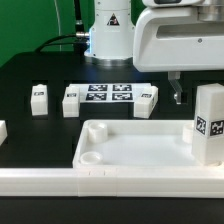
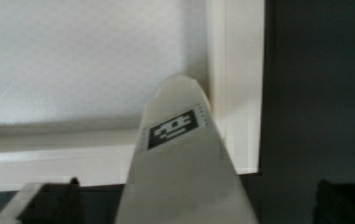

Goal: Assemble desk

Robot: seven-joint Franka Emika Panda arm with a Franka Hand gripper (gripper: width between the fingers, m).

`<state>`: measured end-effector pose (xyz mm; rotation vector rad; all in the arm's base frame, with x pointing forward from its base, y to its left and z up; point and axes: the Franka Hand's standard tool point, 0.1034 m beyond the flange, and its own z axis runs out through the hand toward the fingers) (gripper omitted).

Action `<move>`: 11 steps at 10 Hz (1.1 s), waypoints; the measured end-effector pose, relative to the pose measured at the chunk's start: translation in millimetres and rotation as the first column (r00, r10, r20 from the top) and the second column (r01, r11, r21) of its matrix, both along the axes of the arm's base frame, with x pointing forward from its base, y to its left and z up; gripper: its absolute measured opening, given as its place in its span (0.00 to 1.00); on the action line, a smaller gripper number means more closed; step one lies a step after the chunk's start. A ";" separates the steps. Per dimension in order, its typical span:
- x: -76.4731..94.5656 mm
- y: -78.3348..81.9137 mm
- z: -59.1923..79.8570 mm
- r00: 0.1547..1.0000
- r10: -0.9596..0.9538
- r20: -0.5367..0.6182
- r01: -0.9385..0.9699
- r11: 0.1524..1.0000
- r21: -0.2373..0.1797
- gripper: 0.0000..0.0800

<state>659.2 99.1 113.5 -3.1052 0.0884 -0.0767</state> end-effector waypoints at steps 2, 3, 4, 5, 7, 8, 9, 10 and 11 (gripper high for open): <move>0.1 0.0 0.0 0.985 0.173 0.005 -0.173 0.985 -0.022 0.81; 0.1 -0.2 0.0 0.965 0.262 0.005 -0.261 0.965 -0.029 0.81; 0.2 -0.9 0.0 0.950 0.311 0.004 -0.311 0.950 -0.038 0.81; 0.2 -1.0 0.0 0.940 0.342 0.003 -0.342 0.939 -0.044 0.78; 0.1 -1.0 -0.1 0.942 0.336 0.003 -0.335 0.941 -0.042 0.54; 0.2 -1.0 0.0 0.943 0.333 0.004 -0.333 0.942 -0.042 0.37; 0.2 -1.0 0.0 0.950 0.311 0.004 -0.311 0.950 -0.041 0.36; 0.2 -0.8 -0.1 0.957 0.291 0.004 -0.291 0.956 -0.039 0.36; 0.2 -0.6 -0.5 0.977 0.214 0.007 -0.213 0.976 -0.030 0.36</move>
Offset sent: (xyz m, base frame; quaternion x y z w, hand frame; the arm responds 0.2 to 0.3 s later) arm 0.0043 -0.0028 0.0020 -0.0283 -0.0045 -0.1592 0.9868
